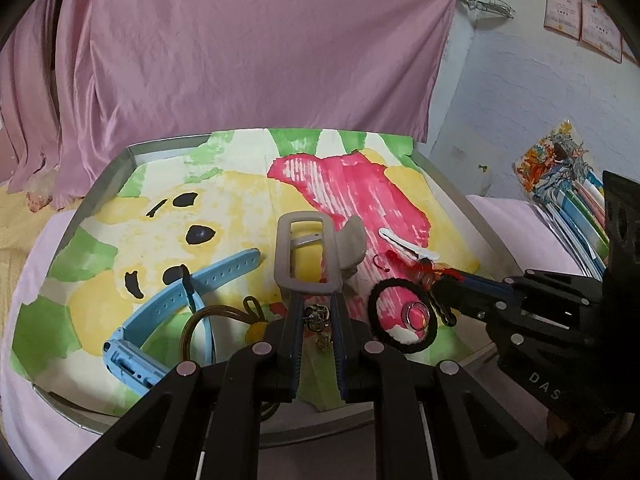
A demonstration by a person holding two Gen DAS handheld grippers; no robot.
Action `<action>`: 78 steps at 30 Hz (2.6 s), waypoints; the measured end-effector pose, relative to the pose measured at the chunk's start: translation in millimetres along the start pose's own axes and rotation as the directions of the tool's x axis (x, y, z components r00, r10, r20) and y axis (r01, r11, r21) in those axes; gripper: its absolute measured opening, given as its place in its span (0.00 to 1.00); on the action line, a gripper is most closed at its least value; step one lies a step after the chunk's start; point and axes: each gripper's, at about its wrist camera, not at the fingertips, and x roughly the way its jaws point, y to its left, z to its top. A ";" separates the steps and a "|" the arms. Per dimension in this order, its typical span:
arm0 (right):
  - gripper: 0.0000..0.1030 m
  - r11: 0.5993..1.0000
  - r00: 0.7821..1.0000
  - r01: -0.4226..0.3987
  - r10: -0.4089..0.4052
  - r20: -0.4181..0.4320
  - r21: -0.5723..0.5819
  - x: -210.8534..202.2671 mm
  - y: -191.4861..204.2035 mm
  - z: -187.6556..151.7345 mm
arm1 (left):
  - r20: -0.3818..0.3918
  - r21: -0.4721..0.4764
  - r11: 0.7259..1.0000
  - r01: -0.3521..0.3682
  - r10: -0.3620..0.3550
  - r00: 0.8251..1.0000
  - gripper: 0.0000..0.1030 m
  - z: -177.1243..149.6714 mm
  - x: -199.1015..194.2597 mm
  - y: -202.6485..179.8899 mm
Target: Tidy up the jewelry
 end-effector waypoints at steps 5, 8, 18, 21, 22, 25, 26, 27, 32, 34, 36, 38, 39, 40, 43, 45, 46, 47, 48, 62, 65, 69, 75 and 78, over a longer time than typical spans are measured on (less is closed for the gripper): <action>0.05 1.000 1.000 -0.001 0.001 -0.022 0.009 2.0 -0.9 -0.7 | -0.006 0.002 1.000 -0.003 0.003 1.000 0.13 -0.2 -1.1 -0.5; 0.08 1.000 1.000 0.007 -0.007 -0.018 0.014 -0.6 -1.0 -1.2 | -0.003 -0.006 1.000 -0.001 0.001 1.000 0.22 -0.2 -3.8 1.0; 0.30 0.997 0.998 0.058 -0.060 0.032 0.050 -18.2 -7.7 -5.2 | 0.040 -0.035 0.999 -0.009 0.010 0.999 0.45 -0.2 -18.5 3.9; 0.32 0.996 0.995 0.066 -0.070 0.065 0.063 -27.2 -9.2 -5.4 | 0.066 -0.050 0.999 -0.012 0.015 0.998 0.53 0.0 -26.3 5.9; 0.35 0.996 0.994 0.066 -0.071 0.078 0.068 -30.8 -9.3 -5.6 | 0.076 -0.056 0.998 -0.016 0.021 0.997 0.54 -0.2 -29.6 6.6; 0.40 0.995 0.989 0.063 -0.073 0.128 0.080 -42.9 -7.7 -5.5 | 0.107 -0.073 0.997 -0.031 0.039 0.993 0.65 -1.1 -39.1 9.4; 0.42 0.995 0.987 0.062 -0.074 0.145 0.084 -47.4 -6.6 -5.7 | 0.124 -0.080 0.996 -0.037 0.047 0.991 0.70 -1.8 -43.8 10.8; 0.45 0.994 0.983 0.064 -0.078 0.165 0.088 -52.3 -4.9 -5.9 | 0.139 -0.087 0.995 -0.043 0.055 0.989 0.76 -2.4 -47.5 11.8; 0.66 0.991 0.960 0.069 -0.096 0.262 0.111 -74.6 5.3 -11.6 | 0.265 -0.129 0.988 -0.083 0.115 0.957 0.96 -10.9 -78.2 18.9; 0.70 0.991 0.951 0.072 -0.102 0.292 0.112 -82.9 10.3 -14.7 | 0.303 -0.135 0.986 -0.094 0.132 0.944 1.00 -15.3 -88.8 20.7; 0.73 0.991 0.938 0.076 -0.109 0.328 0.113 -91.7 16.3 -18.0 | 0.344 -0.129 0.986 -0.104 0.143 0.928 1.00 -21.3 -100.4 21.5; 0.80 0.990 0.926 0.075 -0.113 0.360 0.118 -100.5 21.3 -22.3 | 0.374 -0.120 0.986 -0.114 0.151 0.915 1.00 -27.1 -110.5 22.1; 0.84 0.990 0.921 0.075 -0.115 0.372 0.121 -104.3 22.8 -24.4 | 0.384 -0.118 0.986 -0.119 0.155 0.910 1.00 -29.4 -114.5 22.5; 0.86 0.990 0.915 0.075 -0.117 0.386 0.123 -108.8 25.0 -26.9 | 0.395 -0.116 0.986 -0.123 0.160 0.905 1.00 -32.8 -119.2 23.0; 0.87 0.989 0.899 0.075 -0.121 0.422 0.125 -119.7 32.4 -34.7 | 0.424 -0.118 0.985 -0.129 0.167 0.890 1.00 -42.6 -132.1 25.8; 0.88 0.989 0.890 0.070 -0.120 0.440 0.128 -125.9 36.6 -40.6 | 0.449 -0.124 0.984 -0.130 0.172 0.877 1.00 -50.0 -140.4 27.6; 0.88 0.989 0.886 0.068 -0.119 0.447 0.129 -128.6 38.3 -43.2 | 0.458 -0.125 0.983 -0.131 0.175 0.871 1.00 -53.2 -143.5 28.5; 0.88 0.989 0.881 0.068 -0.120 0.458 0.128 -131.0 40.6 -46.4 | 0.468 -0.126 0.983 -0.133 0.178 0.866 1.00 -57.3 -147.5 28.8; 0.90 0.989 0.875 0.068 -0.121 0.469 0.128 -134.1 42.9 -49.7 | 0.476 -0.125 0.983 -0.135 0.178 0.861 1.00 -60.6 -150.9 29.0; 0.91 0.988 0.842 0.078 -0.138 0.521 0.136 -154.5 61.4 -79.9 | 0.493 -0.119 0.978 -0.169 0.206 0.845 1.00 -95.7 -178.1 33.0; 0.91 0.987 0.836 0.081 -0.144 0.529 0.140 -161.6 65.5 -89.0 | 0.496 -0.122 0.977 -0.174 0.212 0.842 1.00 -103.2 -183.5 34.3; 0.91 0.986 0.835 0.083 -0.149 0.530 0.146 -170.4 70.7 -100.8 | 0.496 -0.122 0.977 -0.177 0.214 0.841 1.00 -114.3 -190.7 35.4; 0.91 0.984 0.839 0.091 -0.160 0.521 0.156 -176.8 76.2 -120.2 | 0.494 -0.117 0.975 -0.186 0.220 0.841 1.00 -132.7 -199.3 35.7; 0.91 0.982 0.841 0.091 -0.165 0.516 0.166 -179.7 79.5 -129.7 | 0.490 -0.119 0.974 -0.191 0.225 0.842 1.00 -144.4 -202.6 37.1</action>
